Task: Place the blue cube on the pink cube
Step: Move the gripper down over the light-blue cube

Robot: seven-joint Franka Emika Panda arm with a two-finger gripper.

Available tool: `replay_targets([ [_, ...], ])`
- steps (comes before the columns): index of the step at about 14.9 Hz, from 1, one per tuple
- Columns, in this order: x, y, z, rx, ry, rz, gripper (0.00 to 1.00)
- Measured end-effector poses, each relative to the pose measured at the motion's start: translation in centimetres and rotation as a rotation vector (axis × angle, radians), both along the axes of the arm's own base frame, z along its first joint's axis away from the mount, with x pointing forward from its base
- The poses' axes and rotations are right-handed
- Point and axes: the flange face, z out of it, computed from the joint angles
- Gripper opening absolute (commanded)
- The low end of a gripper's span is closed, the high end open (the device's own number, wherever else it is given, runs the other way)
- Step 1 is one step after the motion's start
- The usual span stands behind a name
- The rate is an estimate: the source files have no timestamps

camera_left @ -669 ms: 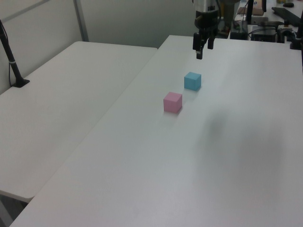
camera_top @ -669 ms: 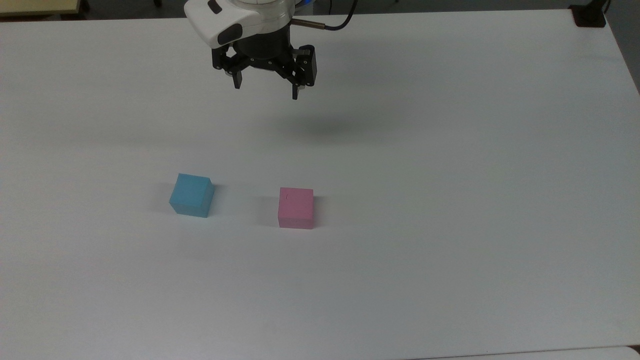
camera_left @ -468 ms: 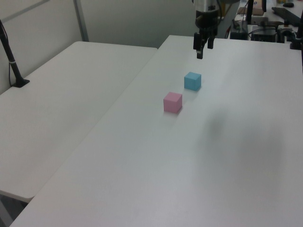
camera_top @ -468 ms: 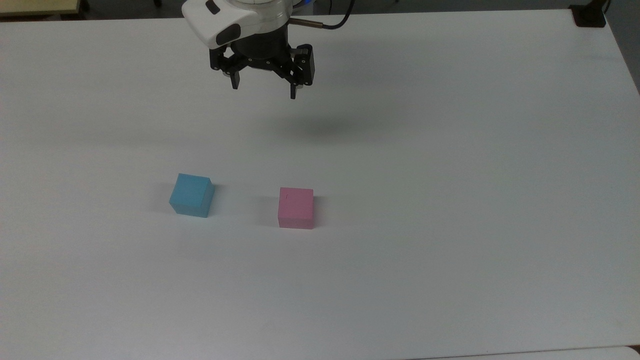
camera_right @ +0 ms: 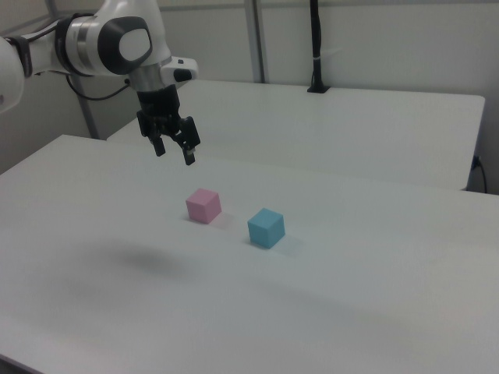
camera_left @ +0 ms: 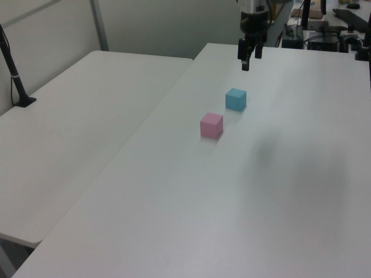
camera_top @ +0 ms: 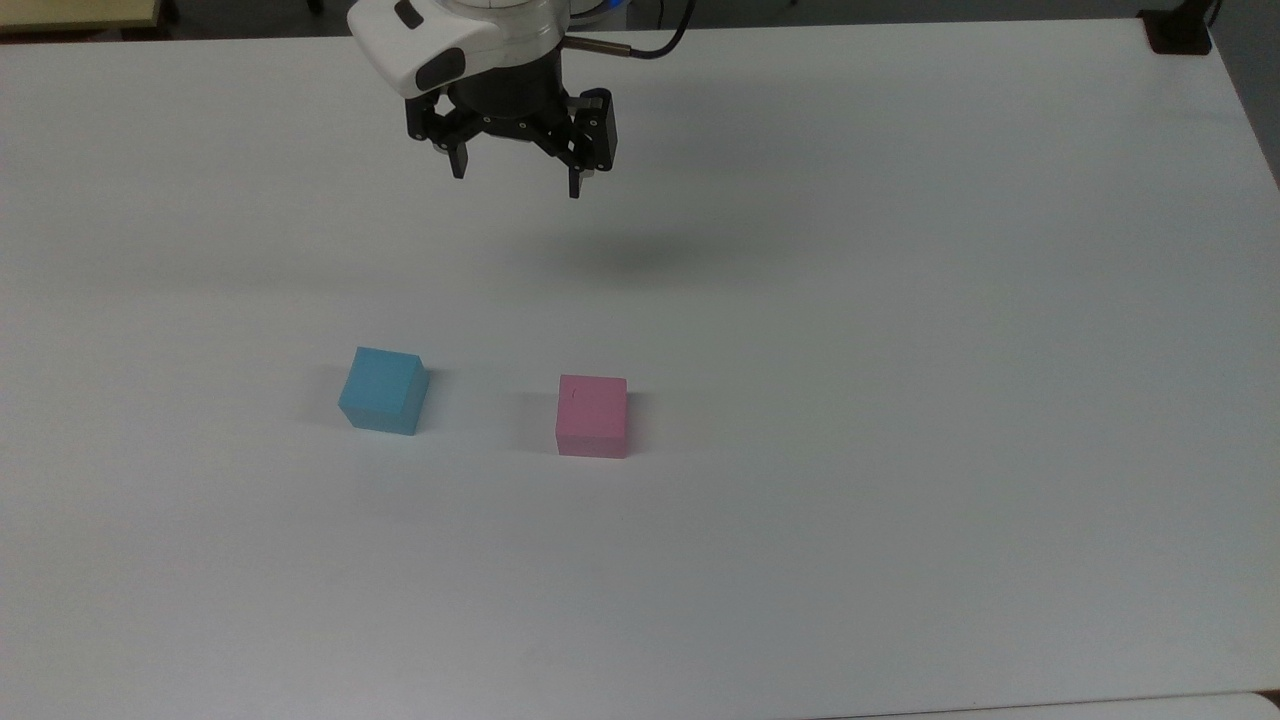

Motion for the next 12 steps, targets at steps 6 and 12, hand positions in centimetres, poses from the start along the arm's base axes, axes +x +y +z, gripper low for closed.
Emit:
replay_targets([
  [6, 2.4, -4.3, -3.8, -0.001, -0.034, 0.025, 1.0],
  [12, 6.1, -8.9, -13.3, -0.033, -0.066, 0.04, 1.0],
])
